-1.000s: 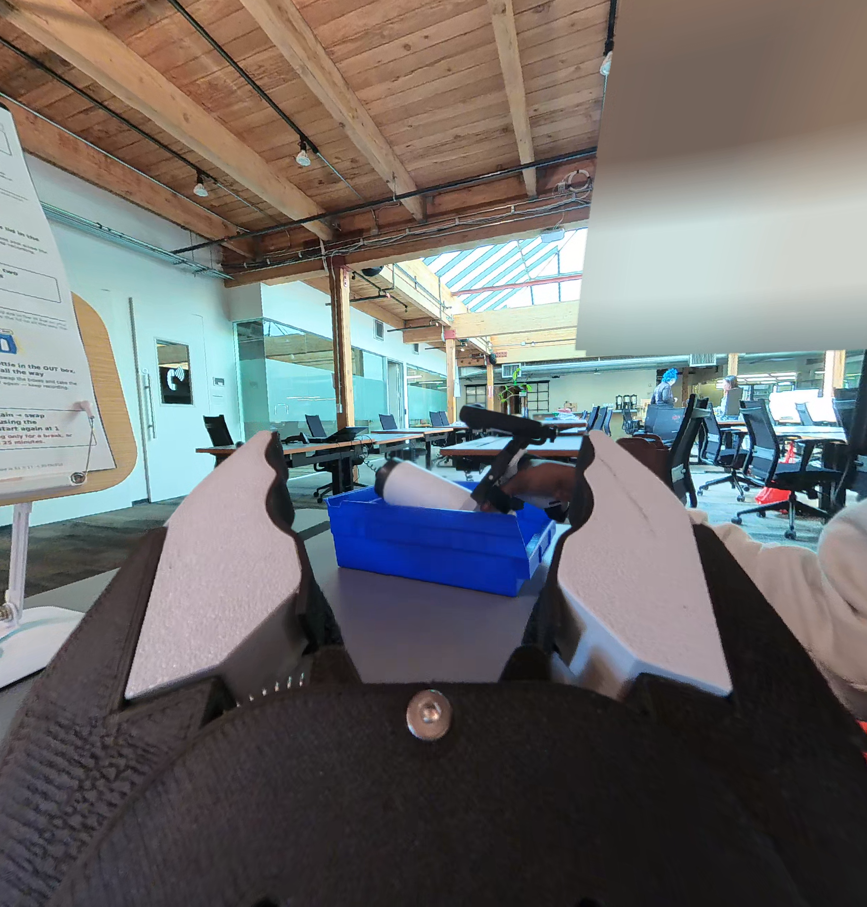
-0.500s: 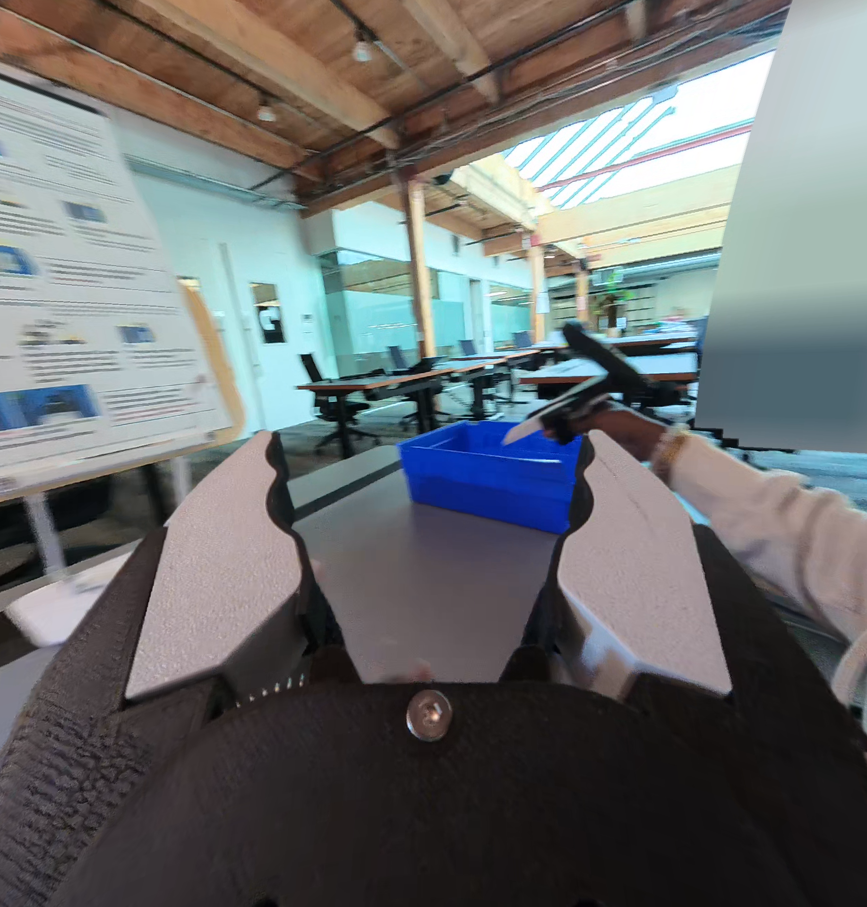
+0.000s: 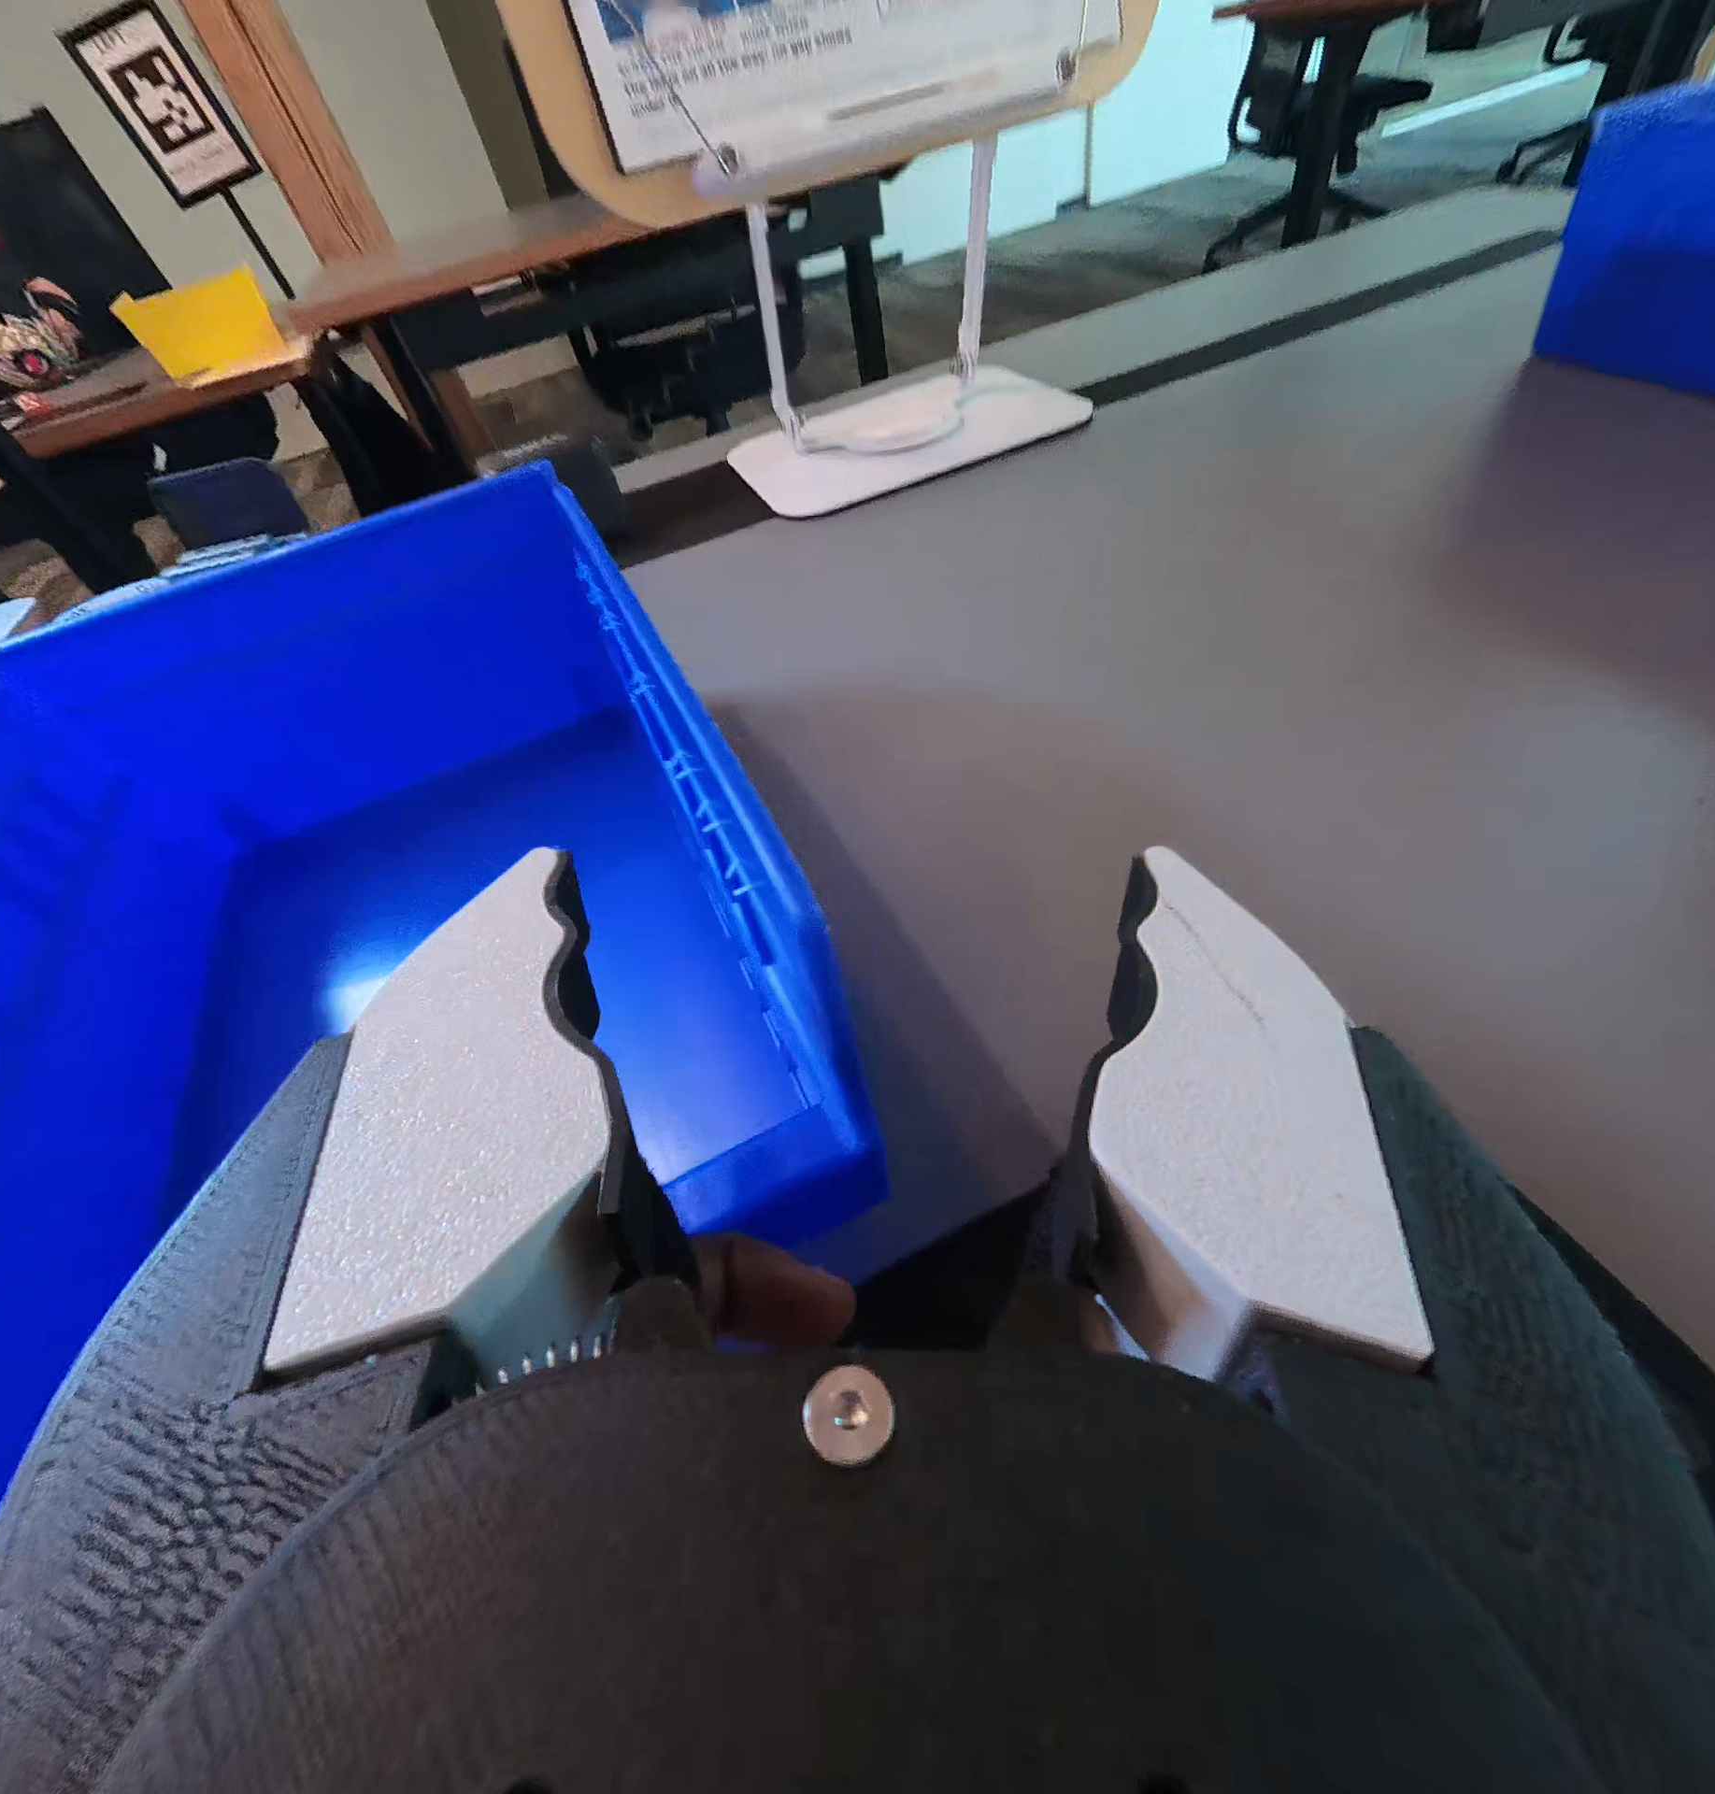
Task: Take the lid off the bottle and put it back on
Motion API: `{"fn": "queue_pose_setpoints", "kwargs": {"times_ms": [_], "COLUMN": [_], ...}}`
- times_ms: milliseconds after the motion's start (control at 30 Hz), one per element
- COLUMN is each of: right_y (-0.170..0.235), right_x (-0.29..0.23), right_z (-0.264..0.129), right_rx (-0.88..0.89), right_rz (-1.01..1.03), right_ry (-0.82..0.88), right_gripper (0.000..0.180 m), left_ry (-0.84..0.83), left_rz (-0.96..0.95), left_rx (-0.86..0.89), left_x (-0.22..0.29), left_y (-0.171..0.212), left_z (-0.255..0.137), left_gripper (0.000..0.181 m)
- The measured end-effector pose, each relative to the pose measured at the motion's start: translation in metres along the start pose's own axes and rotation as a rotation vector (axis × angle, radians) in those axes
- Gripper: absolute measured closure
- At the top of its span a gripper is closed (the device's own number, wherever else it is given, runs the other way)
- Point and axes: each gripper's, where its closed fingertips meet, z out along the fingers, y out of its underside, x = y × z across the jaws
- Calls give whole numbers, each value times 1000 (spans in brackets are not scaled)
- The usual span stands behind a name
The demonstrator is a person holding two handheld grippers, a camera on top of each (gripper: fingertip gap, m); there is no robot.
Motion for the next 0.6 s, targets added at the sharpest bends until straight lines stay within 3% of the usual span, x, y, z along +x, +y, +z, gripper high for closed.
{"fn": "queue_pose_setpoints", "kwargs": {"times_ms": [133,267,600], "right_y": [7,2,-21], "right_x": [18,37,-2], "right_z": [3,1,12], "right_rx": [-85,-103,4], "right_rz": [-181,-322,-213], "right_ry": [237,388,229], "right_gripper": [101,145,151], "left_ry": [-24,-110,-47], "left_rz": [91,139,126], "left_rx": [-153,-121,-94], "left_x": [5,-6,13], "left_y": [21,13,4], "left_z": [30,41,52], "left_gripper": [101,143,147]}}
